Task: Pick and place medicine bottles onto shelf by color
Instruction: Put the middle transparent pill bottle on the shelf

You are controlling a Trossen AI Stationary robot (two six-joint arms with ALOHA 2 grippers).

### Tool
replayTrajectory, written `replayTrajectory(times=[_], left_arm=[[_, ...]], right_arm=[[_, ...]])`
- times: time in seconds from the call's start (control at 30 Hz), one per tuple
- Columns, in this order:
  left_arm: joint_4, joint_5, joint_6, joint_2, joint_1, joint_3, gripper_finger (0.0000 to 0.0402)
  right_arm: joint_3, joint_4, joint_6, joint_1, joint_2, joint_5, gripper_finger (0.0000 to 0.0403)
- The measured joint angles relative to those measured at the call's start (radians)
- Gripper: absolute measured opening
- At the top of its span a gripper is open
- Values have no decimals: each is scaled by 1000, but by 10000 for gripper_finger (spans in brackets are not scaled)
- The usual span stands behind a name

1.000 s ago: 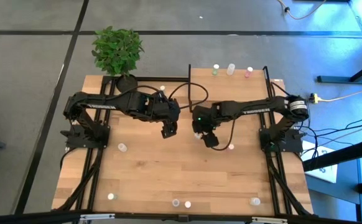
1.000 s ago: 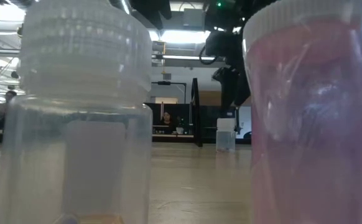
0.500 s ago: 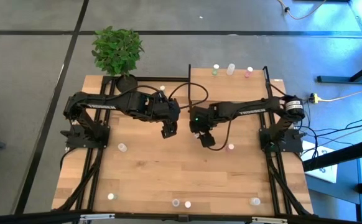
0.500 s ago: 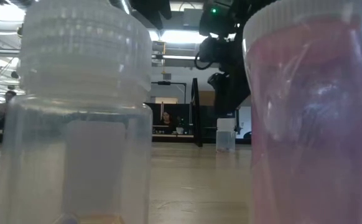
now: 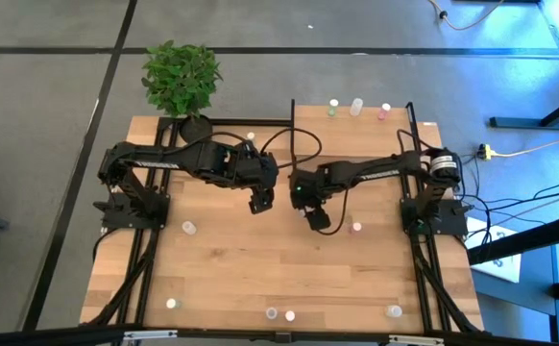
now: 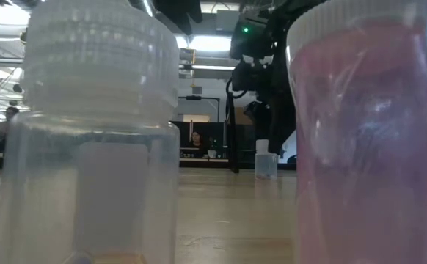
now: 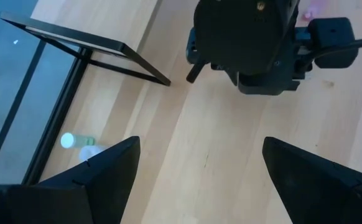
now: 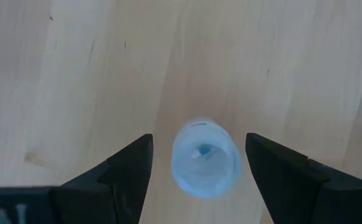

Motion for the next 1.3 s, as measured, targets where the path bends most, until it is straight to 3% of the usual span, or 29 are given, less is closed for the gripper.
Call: replayTrajectory(times=[0.5,0.97,1.3], left_arm=[[0,0,0,0,0,0,334],[0,0,0,0,0,0,334],[0,0,0,0,0,0,334]], right_arm=[[0,19,53,0,40,45,258],[0,18,60,0,40,43,157],[0,-8,117,0,20,32,167]])
